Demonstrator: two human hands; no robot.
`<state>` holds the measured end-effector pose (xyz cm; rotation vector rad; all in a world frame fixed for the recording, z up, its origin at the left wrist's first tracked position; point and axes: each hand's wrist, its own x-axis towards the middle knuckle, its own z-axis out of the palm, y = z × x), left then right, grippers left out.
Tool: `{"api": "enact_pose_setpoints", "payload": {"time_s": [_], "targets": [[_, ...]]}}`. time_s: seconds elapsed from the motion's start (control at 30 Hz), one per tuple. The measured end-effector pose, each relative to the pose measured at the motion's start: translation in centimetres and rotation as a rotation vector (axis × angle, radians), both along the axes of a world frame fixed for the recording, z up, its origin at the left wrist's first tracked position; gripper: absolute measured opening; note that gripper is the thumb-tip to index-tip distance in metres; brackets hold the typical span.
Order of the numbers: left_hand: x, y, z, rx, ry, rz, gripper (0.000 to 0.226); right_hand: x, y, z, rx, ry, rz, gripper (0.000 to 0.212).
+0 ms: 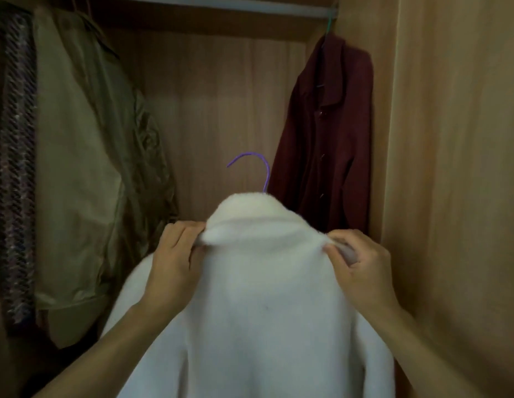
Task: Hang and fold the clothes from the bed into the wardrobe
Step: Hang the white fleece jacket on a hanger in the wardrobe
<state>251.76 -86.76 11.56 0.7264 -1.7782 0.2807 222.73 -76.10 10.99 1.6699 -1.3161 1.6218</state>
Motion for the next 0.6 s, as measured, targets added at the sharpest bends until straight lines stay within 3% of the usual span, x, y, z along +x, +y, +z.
{"api": "enact_pose_setpoints", "payload": {"time_s": [0.17, 0.43, 0.6], "targets": [[-0.3, -5.7, 2.7, -0.120, 0.054, -0.040, 0.022, 1.5, -3.8, 3.6, 0.007, 0.066, -0.016, 0.034], [-0.6, -14.5, 5.2, -0.267, 0.141, -0.211, 0.027, 3.9, -9.8, 8.0, -0.038, 0.305, -0.212, 0.036], [-3.1, -17.3, 7.6, -0.365, 0.164, -0.241, 0.024, 3.4, -11.9, 10.4, -0.051, 0.292, -0.292, 0.037]]}}
